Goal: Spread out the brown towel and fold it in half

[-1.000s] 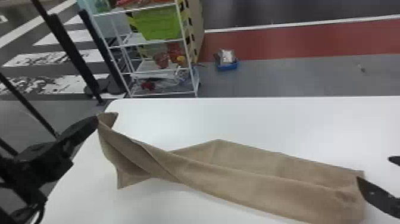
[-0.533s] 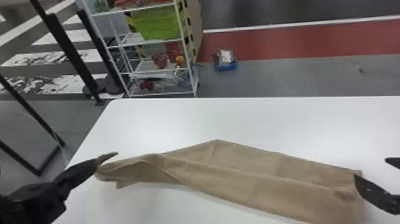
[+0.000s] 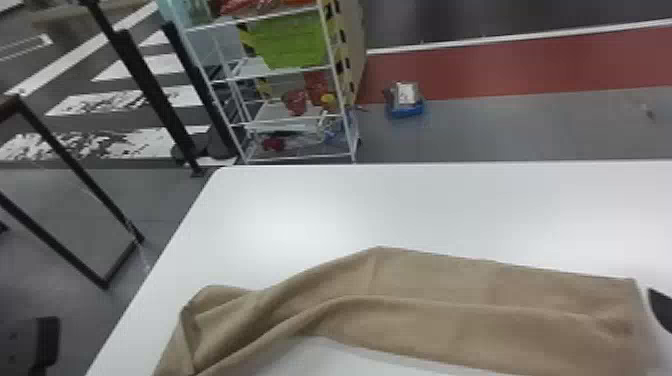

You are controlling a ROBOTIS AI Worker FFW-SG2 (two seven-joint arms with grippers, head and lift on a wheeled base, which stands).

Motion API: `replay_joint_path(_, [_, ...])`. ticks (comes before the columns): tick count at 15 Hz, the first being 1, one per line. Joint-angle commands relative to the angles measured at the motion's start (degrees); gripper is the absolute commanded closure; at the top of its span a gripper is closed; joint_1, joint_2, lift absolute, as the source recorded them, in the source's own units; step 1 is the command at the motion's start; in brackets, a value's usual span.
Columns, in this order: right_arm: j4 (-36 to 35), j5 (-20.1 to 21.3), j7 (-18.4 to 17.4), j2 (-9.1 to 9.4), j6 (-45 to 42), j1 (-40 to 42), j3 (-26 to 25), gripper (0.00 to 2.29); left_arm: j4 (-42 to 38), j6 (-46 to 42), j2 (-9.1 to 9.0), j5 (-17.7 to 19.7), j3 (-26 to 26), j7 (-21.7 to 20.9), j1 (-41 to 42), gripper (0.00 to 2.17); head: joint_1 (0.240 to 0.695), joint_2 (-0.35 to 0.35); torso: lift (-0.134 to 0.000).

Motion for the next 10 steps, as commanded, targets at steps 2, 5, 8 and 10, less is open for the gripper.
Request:
replay_joint_path(2, [-0.5, -0.8, 0.0, 0.02, 0.2, -0.2, -0.4, 0.13, 1.0, 2.6, -0.15, -8.7, -4.7, -1.0, -0.3, 1.54, 0.695, 0.332, -0.124])
replay_joint_path(5, [-1.5, -1.2, 0.1, 0.02, 0.9, 0.5, -1.7, 0.13, 0.6, 2.6, -0.15, -8.1, -4.7, -0.5, -1.2, 1.10, 0.695, 0.338, -0.124])
replay_joint_path(8, [-2.1, -2.3, 0.4, 0.02, 0.9, 1.3, -3.3, 0.13, 0.8, 2.6, -0.15, -11.4, -3.1, 0.8, -4.5, 0.28, 0.695, 0.329, -0.124])
replay_joint_path(10, [-2.1, -2.4, 0.6, 0.02, 0.7, 1.4, -3.9, 0.13, 1.5, 2.6, -0.15, -11.6, 0.6, 2.4, -6.7, 0.12, 0.695, 0.343, -0.124])
